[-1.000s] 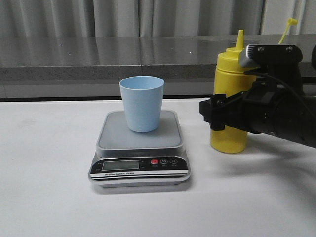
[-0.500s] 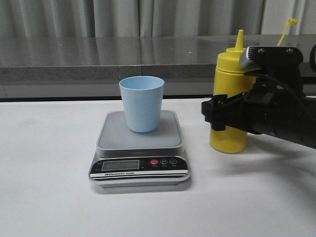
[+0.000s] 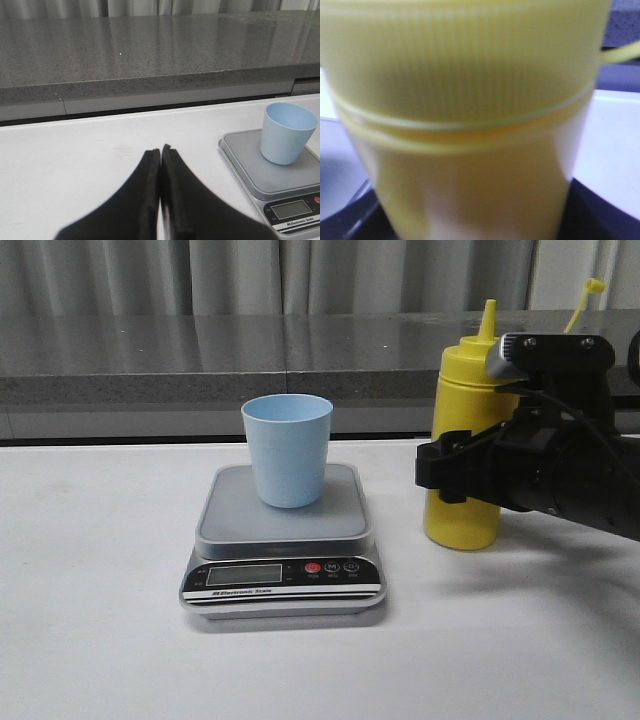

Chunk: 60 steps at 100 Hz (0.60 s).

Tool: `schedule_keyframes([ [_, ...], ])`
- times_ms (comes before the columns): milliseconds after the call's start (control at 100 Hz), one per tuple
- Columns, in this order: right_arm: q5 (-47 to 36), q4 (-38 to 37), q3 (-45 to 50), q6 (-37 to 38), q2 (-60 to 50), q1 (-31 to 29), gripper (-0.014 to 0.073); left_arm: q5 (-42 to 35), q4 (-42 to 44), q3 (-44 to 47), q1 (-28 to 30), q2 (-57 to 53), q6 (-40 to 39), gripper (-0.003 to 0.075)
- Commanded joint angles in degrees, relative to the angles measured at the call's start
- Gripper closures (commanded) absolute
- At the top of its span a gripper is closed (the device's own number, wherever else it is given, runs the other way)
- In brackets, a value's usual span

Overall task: Pour seasoning into cup on scale with both arms
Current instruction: 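Reach the right gripper to the yellow squeeze bottle and grasp it, then lift the yellow bottle and tilt its nozzle toward the cup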

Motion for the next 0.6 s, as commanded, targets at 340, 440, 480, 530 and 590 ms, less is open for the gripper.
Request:
schedule_keyframes([
  [340,-8.8,-1.3,-1.1,-5.2,-4.2,-0.2,0.0369,-4.3,0.1,-1.5,0.0,0.4,-0.3,0.0740],
  [440,-6.1,-3.1,-1.1,-11.2,-6.7,-0.2,0.0369,-4.3,0.1,-1.5,0.0,0.4,-0.3,0.0740],
  [480,-4.0,-3.3,-1.1,-12.7,-8.1,-0.2,0.0369,-4.3,0.1,-1.5,0.0,0.4,-0.3,0.0740],
  [530,-0.7,-3.3,-1.4,-14.9,-9.7,-0.2,0.0369,-4.3,0.1,-1.5,0.0,0.4,-0.3,0.0740],
  [590,4.6,-3.3,-2.2,-18.2,-11.7,-0.2,0.0369,-4.3,0.1,-1.5,0.0,0.4,-0.3,0.0740],
])
